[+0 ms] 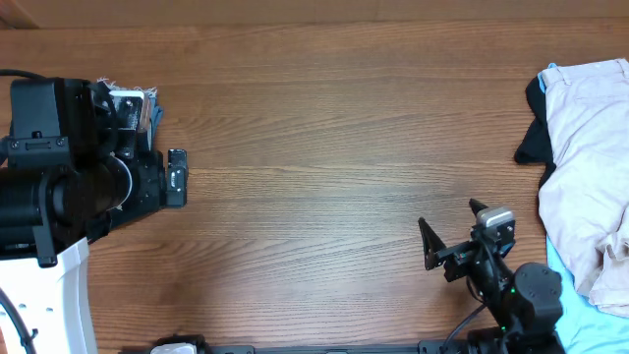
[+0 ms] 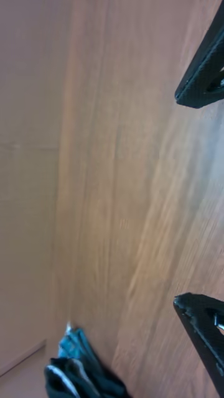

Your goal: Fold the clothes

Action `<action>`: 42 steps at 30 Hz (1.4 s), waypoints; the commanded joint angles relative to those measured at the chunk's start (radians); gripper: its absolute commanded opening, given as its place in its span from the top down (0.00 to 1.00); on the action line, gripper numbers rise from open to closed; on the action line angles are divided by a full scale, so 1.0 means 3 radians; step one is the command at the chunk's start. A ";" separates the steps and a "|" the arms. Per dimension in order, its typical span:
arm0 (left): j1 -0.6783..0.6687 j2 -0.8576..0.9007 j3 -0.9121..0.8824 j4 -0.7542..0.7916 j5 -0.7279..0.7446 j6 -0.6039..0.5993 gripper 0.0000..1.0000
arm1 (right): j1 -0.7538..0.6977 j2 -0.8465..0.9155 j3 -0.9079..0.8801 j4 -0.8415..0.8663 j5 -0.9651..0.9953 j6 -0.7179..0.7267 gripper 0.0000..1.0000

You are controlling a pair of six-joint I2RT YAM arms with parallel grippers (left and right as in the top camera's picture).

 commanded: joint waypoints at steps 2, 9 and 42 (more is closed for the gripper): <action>-0.0023 0.0009 0.0001 0.0006 -0.0009 -0.0043 0.00 | -0.0010 -0.0385 -0.0417 0.0264 -0.0085 -0.0001 0.00; -0.0023 0.0009 0.0001 0.0006 -0.0009 -0.0042 0.00 | -0.0010 -0.0535 -0.0676 0.0741 -0.0142 -0.0003 0.00; -0.0023 -0.1165 -0.1328 0.2186 -0.0057 -0.0572 0.00 | -0.0010 -0.0535 -0.0689 0.0773 -0.0142 -0.0003 0.00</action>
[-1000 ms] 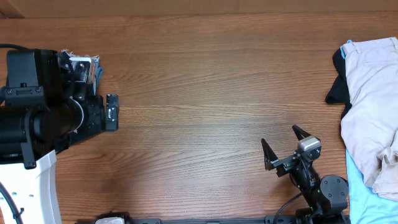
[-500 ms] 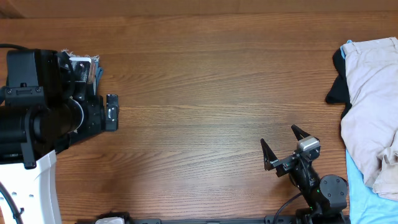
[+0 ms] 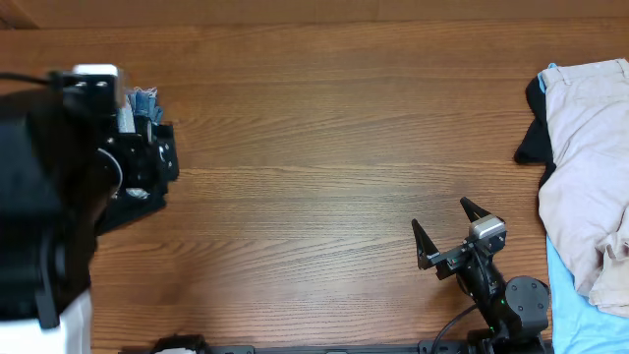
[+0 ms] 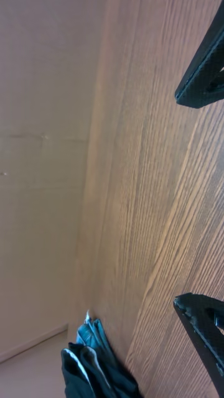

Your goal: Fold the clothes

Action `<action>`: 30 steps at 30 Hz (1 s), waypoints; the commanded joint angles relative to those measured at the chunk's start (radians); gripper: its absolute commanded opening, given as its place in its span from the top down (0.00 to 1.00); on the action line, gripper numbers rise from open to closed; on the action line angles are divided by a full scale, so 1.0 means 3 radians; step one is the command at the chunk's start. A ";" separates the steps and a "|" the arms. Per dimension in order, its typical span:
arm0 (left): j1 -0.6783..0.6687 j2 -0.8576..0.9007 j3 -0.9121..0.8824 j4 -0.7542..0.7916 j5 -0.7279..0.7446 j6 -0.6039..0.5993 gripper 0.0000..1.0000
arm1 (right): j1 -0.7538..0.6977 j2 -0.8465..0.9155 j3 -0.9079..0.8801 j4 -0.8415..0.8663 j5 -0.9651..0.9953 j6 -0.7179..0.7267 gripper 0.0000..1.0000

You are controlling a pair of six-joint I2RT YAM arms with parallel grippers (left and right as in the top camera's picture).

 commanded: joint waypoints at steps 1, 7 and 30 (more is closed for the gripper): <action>-0.0022 -0.0713 -0.1007 0.0834 0.0099 -0.0355 0.00 | -0.0010 -0.0039 -0.0020 0.0025 -0.0003 -0.0001 0.00; -0.0020 -0.1830 -0.2655 0.1848 0.0127 -0.0374 0.00 | -0.0010 -0.0039 -0.0020 0.0025 -0.0003 -0.0001 0.00; -0.0022 -0.3744 -0.5341 0.2922 0.0196 -0.0444 0.00 | -0.0010 -0.0039 -0.0020 0.0025 -0.0003 0.0000 0.00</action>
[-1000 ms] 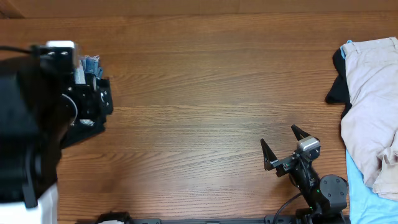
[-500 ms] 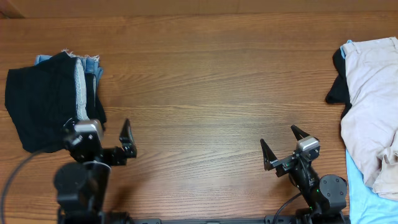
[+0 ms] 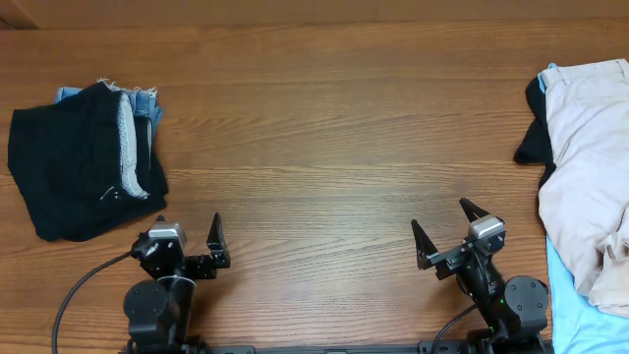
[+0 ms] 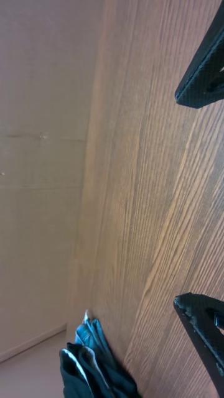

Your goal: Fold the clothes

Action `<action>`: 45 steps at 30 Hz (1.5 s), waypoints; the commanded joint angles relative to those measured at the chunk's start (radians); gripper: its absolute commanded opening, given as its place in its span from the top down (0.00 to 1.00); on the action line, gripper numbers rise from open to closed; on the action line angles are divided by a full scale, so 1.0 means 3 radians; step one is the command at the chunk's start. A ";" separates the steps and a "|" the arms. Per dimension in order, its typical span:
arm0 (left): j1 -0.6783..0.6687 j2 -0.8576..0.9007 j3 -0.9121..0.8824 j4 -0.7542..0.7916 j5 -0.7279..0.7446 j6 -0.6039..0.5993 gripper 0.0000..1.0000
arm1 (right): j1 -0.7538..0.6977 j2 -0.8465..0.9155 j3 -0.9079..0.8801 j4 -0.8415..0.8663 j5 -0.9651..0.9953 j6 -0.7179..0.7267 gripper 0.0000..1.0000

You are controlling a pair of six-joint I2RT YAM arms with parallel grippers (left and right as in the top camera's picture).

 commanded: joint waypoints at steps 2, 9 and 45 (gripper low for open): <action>-0.0022 -0.0114 -0.0225 0.0365 0.0055 -0.0052 0.00 | -0.0010 -0.0039 -0.0001 0.0022 -0.0003 -0.0003 0.00; -0.0022 -0.0109 -0.0230 0.0385 0.0058 -0.0053 0.00 | -0.0010 -0.0039 -0.0001 0.0023 -0.0003 -0.0003 0.00; -0.0022 -0.0109 -0.0231 0.0385 0.0058 -0.0053 0.00 | -0.0010 -0.0039 -0.0001 0.0023 -0.0003 -0.0003 0.00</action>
